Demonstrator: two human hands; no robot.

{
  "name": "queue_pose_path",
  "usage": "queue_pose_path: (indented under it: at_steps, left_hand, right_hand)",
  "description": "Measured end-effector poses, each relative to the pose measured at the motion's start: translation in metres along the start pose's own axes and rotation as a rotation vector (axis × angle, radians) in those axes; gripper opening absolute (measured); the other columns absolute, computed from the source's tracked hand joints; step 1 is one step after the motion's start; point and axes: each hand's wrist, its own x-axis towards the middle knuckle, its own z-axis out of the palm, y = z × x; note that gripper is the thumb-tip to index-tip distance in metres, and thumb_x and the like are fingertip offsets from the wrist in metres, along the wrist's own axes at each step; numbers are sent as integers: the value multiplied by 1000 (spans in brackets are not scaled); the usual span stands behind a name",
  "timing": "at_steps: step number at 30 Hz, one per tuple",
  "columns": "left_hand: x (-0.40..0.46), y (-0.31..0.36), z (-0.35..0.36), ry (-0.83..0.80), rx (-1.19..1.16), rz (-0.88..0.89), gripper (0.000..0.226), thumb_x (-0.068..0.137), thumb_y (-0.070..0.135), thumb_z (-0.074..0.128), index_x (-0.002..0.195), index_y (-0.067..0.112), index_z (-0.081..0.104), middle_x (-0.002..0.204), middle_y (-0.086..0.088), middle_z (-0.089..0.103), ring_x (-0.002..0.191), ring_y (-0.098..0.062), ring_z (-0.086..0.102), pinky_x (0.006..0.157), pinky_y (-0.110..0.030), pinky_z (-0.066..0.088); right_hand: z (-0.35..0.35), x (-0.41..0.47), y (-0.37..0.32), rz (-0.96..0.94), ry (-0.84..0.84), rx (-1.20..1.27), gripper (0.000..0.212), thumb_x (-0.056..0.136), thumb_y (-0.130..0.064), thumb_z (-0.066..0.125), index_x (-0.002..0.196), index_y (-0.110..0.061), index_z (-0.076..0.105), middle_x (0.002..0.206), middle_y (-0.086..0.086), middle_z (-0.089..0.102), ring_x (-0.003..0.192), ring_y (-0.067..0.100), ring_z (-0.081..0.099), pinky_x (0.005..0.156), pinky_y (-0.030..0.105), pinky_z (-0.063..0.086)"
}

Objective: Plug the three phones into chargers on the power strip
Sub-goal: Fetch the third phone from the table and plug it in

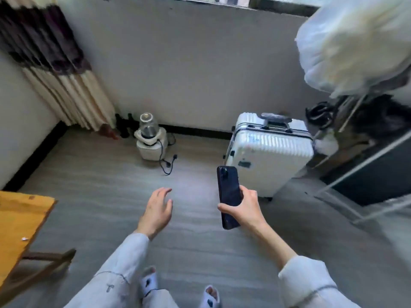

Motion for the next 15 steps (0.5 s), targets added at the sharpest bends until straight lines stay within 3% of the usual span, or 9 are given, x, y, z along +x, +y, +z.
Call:
queue_pose_path:
  at_steps: [4, 7, 15]
  left_hand:
    - [13, 105, 67, -156, -5, 188, 37, 92, 9, 47, 129, 5, 47, 133, -11, 50, 127, -23, 44, 104, -23, 27]
    - [20, 181, 120, -309, -57, 305, 32, 92, 13, 48, 124, 11, 52, 124, -7, 59, 114, -20, 55, 99, -28, 41]
    - [20, 364, 265, -823, -235, 517, 20, 94, 21, 47, 107, 19, 62, 95, 0, 71, 86, 1, 65, 84, -19, 49]
  right_hand:
    - [-90, -15, 56, 103, 172, 164, 65, 66, -24, 77, 123, -18, 47, 117, 1, 36, 108, 15, 46, 92, 22, 37]
    - [-147, -26, 93, 153, 321, 232, 73, 66, -21, 79, 129, -13, 43, 118, 0, 34, 102, 11, 44, 90, 17, 34]
    - [-279, -22, 190, 236, 718, 130, 83, 60, -22, 82, 131, -10, 41, 113, 1, 36, 110, 16, 43, 81, 6, 25]
